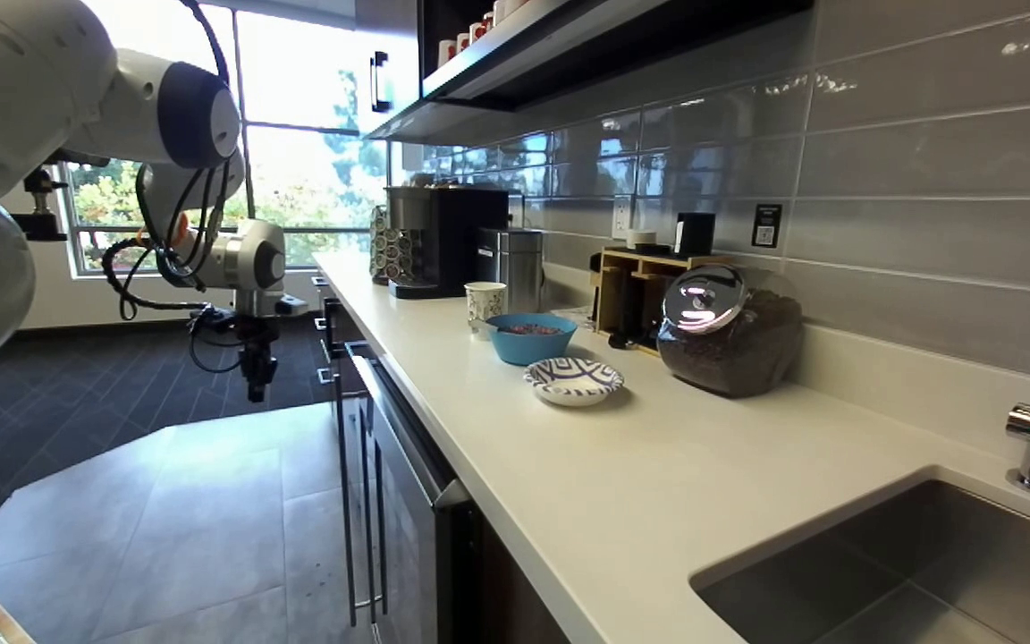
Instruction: Open the clear cabinet door
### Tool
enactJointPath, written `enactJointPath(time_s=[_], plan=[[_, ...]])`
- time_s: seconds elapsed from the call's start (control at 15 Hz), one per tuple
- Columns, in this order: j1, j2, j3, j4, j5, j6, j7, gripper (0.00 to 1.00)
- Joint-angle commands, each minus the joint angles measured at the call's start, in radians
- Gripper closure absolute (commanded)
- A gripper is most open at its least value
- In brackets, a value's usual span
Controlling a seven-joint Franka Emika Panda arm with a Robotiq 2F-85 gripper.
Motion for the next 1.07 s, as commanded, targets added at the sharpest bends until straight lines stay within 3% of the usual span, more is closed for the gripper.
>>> enactJointPath(time_s=[0.0,0.2,0.27,0.33,0.8,1.0], plan=[[-0.002,-0.006,-0.024,0.013,0.027,-0.035,0.008,0.96],[-0.011,-0.007,-0.036,0.018,0.034,-0.019,0.021,0.96],[-0.011,-0.009,-0.045,0.02,0.03,-0.016,0.029,0.57],[-0.015,-0.016,-0.05,0.018,0.032,-0.011,0.038,0.56],[-0.021,-0.059,-0.115,0.035,0.038,-0.016,0.26,0.06],[-0.024,-0.05,-0.151,0.061,0.021,-0.021,0.395,0.0]])
